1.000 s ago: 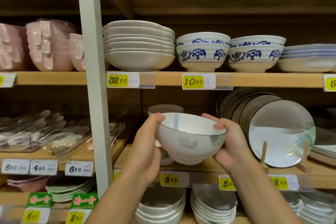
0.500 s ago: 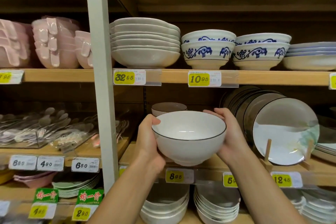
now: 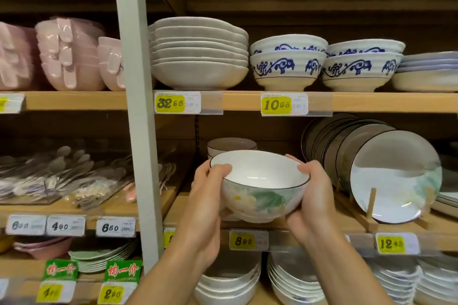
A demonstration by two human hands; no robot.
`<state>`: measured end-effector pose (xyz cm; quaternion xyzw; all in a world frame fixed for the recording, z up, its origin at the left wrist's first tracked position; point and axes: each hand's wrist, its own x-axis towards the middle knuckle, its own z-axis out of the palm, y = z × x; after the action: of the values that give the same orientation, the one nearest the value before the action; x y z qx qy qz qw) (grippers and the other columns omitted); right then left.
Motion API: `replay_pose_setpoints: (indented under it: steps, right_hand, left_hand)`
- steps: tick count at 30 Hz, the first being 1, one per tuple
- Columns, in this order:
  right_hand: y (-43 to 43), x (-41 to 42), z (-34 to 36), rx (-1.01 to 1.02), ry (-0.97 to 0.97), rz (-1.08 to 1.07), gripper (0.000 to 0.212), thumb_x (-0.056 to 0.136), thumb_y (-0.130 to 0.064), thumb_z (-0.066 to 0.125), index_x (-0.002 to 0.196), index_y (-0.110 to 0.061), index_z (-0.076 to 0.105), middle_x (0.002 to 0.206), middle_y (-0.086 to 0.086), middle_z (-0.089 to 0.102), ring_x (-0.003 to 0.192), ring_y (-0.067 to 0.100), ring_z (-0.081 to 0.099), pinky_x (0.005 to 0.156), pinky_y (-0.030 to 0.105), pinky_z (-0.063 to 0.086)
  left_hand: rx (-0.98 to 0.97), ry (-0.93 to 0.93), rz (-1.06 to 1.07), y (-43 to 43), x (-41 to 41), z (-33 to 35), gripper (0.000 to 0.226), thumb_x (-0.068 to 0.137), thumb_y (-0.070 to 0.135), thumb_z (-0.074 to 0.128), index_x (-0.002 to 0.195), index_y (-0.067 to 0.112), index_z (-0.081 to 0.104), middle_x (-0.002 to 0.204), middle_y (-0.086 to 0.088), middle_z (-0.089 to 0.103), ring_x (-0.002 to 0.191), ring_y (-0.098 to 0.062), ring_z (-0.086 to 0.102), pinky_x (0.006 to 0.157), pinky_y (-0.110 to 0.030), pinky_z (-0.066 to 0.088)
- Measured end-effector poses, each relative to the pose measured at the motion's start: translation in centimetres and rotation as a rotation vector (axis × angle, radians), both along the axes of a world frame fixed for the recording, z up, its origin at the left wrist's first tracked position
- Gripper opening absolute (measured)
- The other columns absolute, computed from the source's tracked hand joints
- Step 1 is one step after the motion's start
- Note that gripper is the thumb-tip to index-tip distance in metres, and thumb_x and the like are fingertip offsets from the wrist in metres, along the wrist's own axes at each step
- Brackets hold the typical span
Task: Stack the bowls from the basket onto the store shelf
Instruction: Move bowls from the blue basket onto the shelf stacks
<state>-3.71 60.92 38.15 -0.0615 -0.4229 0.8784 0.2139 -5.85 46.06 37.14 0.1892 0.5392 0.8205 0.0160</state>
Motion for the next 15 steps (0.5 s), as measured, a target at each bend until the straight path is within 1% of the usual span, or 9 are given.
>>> replay_pose_setpoints:
  steps: [3,4,5,7,8,10,12,13,15]
  right_hand:
    - [0.5,0.0,0.5,-0.014,-0.013,0.108,0.035,0.088,-0.023,0.042,0.112,-0.012,0.063,0.106,0.014,0.067,0.098,0.032,0.062,0.078,0.045,0.055]
    - [0.6,-0.1,0.8,-0.036,-0.025,0.140,0.035,0.086,-0.023,0.041,0.110,-0.009,0.062,0.107,0.014,0.067,0.096,0.031,0.062,0.075,0.043,0.055]
    - [0.8,-0.3,1.0,-0.066,-0.033,0.173,0.035,0.086,-0.022,0.041,0.109,-0.006,0.061,0.109,0.016,0.065,0.096,0.031,0.062,0.075,0.042,0.054]
    - [1.0,-0.5,1.3,-0.102,-0.040,0.242,0.042,0.086,-0.023,0.041,0.117,0.001,0.056,0.118,0.022,0.063,0.105,0.035,0.061,0.082,0.047,0.053]
    - [1.1,-0.5,1.2,-0.098,-0.045,0.256,0.048,0.088,-0.026,0.040,0.122,0.005,0.055,0.120,0.025,0.063,0.110,0.038,0.061,0.085,0.049,0.052]
    - [1.1,-0.8,0.9,-0.063,-0.031,0.232,0.049,0.092,-0.034,0.042,0.123,0.002,0.057,0.114,0.028,0.067,0.108,0.041,0.063,0.083,0.050,0.054]
    - [1.3,-1.4,0.6,-0.020,-0.008,0.132,0.048,0.094,-0.043,0.046,0.117,-0.004,0.062,0.112,0.023,0.069,0.105,0.037,0.066,0.088,0.051,0.053]
    - [1.4,-1.7,0.6,0.001,-0.001,0.069,0.047,0.094,-0.046,0.048,0.112,-0.007,0.065,0.110,0.020,0.070,0.104,0.035,0.066,0.092,0.052,0.051]
    - [1.3,-2.4,0.9,0.034,0.036,0.002,0.046,0.091,-0.052,0.051,0.105,-0.011,0.068,0.104,0.014,0.073,0.101,0.030,0.068,0.096,0.051,0.050]
  left_hand:
    - [-0.038,0.108,-0.134,-1.0,-0.3,0.3,0.022,0.083,0.049,0.059,0.104,0.051,0.065,0.111,0.014,0.069,0.106,-0.010,0.065,0.076,-0.026,0.055]
    - [-0.046,0.141,-0.193,-1.4,-0.5,0.4,0.026,0.077,0.052,0.065,0.103,0.055,0.064,0.112,0.017,0.068,0.108,-0.007,0.064,0.076,-0.022,0.055]
    - [-0.068,0.179,-0.243,-1.8,-0.8,0.5,0.037,0.071,0.051,0.072,0.106,0.058,0.061,0.115,0.019,0.067,0.111,-0.005,0.063,0.078,-0.020,0.054]
    - [-0.124,0.261,-0.263,-2.3,-1.6,0.2,0.054,0.061,0.042,0.085,0.106,0.060,0.061,0.117,0.021,0.066,0.114,-0.005,0.062,0.081,-0.017,0.053]
    - [-0.125,0.285,-0.236,-2.4,-1.9,0.0,0.056,0.058,0.037,0.088,0.103,0.060,0.063,0.117,0.021,0.067,0.113,-0.007,0.062,0.081,-0.018,0.053]
    - [-0.089,0.303,-0.197,-2.5,-2.4,-0.1,0.058,0.053,0.033,0.092,0.100,0.057,0.066,0.114,0.022,0.068,0.112,-0.009,0.063,0.080,-0.020,0.054]
    - [-0.073,0.335,-0.188,-2.6,-3.0,0.1,0.067,0.049,0.034,0.094,0.106,0.054,0.065,0.116,0.023,0.067,0.115,-0.007,0.062,0.081,-0.020,0.054]
    - [-0.072,0.353,-0.182,-2.7,-3.2,0.5,0.077,0.048,0.034,0.094,0.116,0.051,0.061,0.120,0.022,0.066,0.117,-0.007,0.060,0.082,-0.021,0.054]
    - [-0.086,0.367,-0.164,-2.9,-3.9,1.4,0.106,0.047,0.029,0.094,0.140,0.035,0.045,0.129,0.019,0.061,0.122,-0.006,0.057,0.086,-0.023,0.054]
